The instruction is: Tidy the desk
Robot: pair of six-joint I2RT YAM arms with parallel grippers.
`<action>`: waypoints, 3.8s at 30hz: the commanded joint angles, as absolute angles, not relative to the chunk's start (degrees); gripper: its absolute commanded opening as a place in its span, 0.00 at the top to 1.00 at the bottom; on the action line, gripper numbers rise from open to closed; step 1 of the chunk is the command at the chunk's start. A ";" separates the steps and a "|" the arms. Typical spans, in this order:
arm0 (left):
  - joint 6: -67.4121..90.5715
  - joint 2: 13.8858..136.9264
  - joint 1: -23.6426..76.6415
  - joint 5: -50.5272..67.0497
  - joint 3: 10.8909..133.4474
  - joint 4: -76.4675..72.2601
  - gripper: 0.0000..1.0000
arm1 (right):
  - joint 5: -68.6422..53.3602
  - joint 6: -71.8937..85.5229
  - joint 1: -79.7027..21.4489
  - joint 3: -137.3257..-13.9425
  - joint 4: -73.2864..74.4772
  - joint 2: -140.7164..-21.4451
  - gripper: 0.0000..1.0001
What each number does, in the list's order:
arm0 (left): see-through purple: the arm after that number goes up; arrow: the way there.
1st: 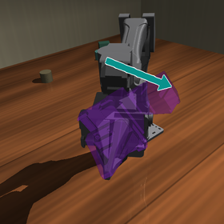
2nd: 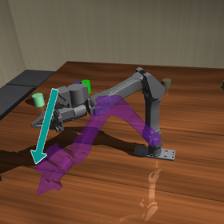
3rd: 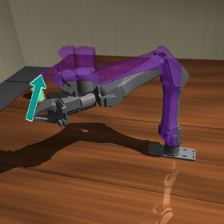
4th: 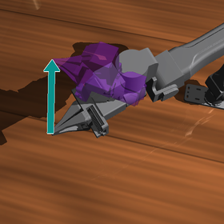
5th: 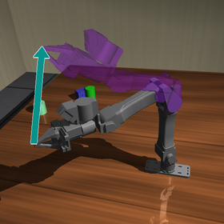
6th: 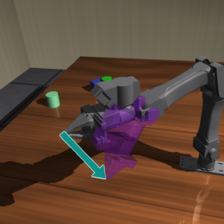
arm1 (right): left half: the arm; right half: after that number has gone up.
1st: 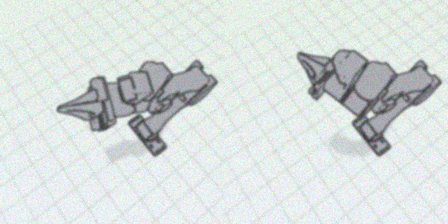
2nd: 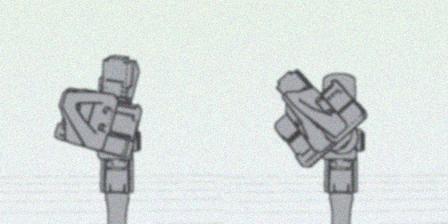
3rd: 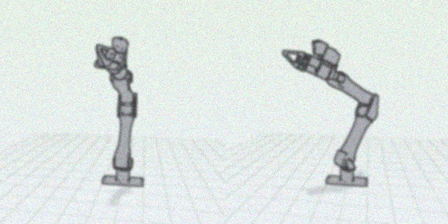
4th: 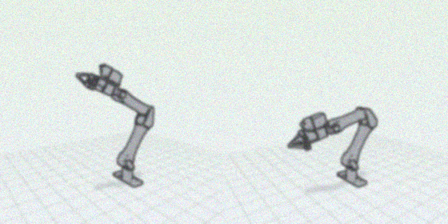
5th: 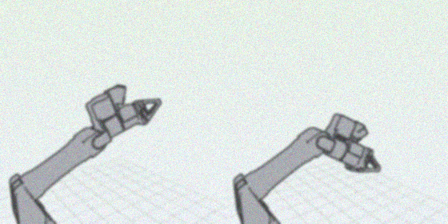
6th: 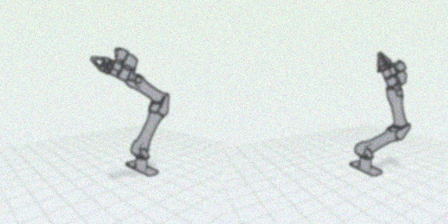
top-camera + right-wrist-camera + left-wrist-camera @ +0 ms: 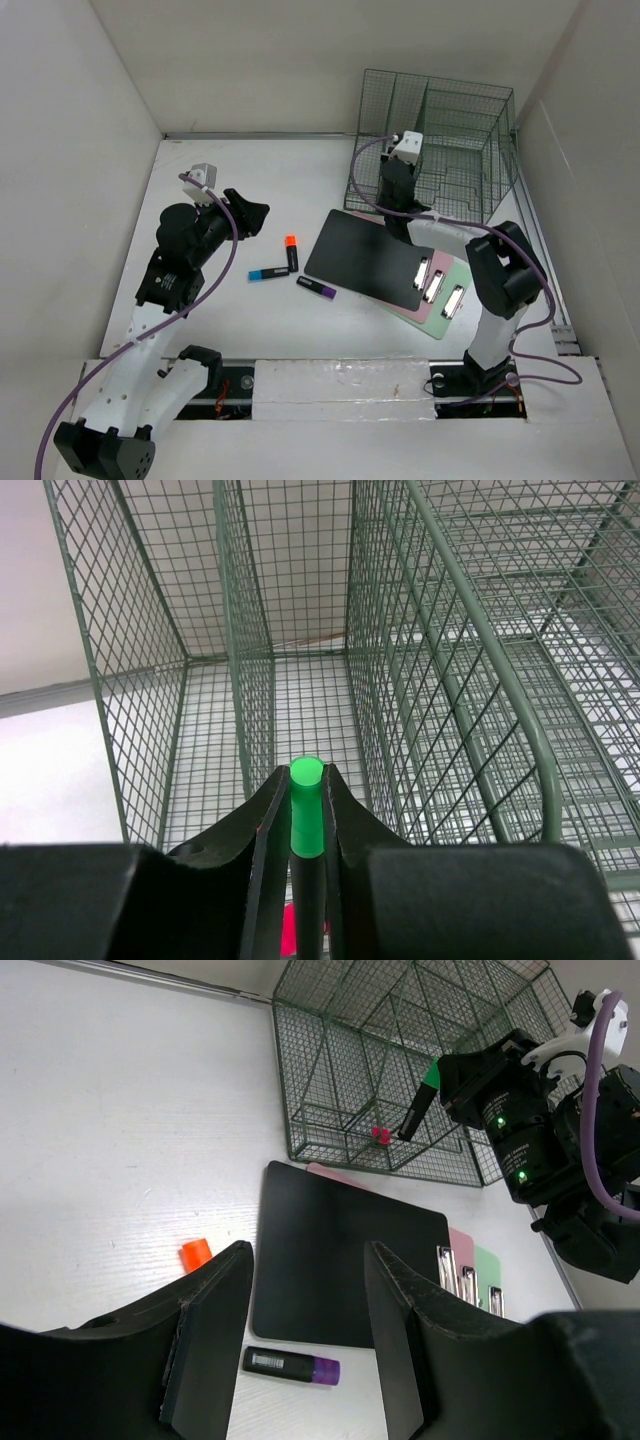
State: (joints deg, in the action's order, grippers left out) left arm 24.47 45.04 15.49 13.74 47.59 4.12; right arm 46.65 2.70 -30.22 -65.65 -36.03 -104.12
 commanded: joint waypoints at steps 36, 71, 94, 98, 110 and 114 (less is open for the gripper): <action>24.26 44.12 15.21 14.24 47.46 2.20 0.56 | 56.51 -3.16 -29.53 -73.03 -36.04 -110.65 1.00; 24.52 43.42 15.21 15.29 47.11 1.85 0.56 | 51.34 20.55 -35.16 -67.76 -7.13 -97.92 0.81; 24.52 43.33 15.21 14.07 47.37 2.28 0.56 | 26.65 25.22 -38.31 -62.06 -3.69 -90.79 1.00; 25.05 43.16 15.21 11.87 47.72 3.34 0.56 | 18.03 24.96 -44.11 -59.68 -3.61 -91.75 1.00; 29.18 42.10 15.21 2.11 48.60 5.89 0.57 | 16.07 25.23 -52.47 -71.07 -1.50 -105.00 0.61; 29.00 41.84 15.21 2.55 48.25 5.54 0.57 | 18.19 24.43 -52.47 -80.66 3.59 -113.71 0.59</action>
